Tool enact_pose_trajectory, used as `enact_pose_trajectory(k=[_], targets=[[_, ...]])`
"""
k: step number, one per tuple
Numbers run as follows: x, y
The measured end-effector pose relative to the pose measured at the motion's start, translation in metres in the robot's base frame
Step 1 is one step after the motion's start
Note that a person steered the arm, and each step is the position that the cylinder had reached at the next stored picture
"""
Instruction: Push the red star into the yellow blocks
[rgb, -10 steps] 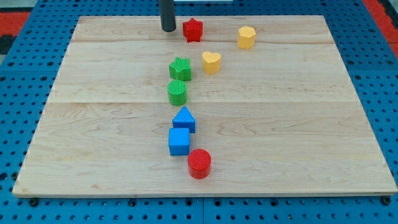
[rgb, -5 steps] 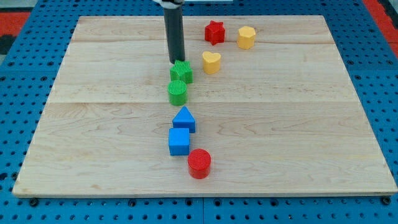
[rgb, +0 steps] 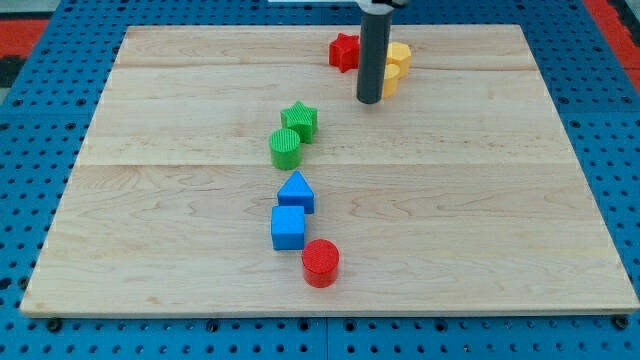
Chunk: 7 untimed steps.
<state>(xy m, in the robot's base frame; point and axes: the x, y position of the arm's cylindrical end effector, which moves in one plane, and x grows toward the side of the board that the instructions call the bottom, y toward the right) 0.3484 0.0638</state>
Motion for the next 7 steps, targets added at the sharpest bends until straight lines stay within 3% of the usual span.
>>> enact_pose_trajectory(k=[2, 3, 4, 5, 6, 7], targets=[[-0.039, 0.008], [-0.013, -0.038], [-0.057, -0.096], [-0.092, -0.083], [-0.092, -0.045], [-0.097, -0.068]])
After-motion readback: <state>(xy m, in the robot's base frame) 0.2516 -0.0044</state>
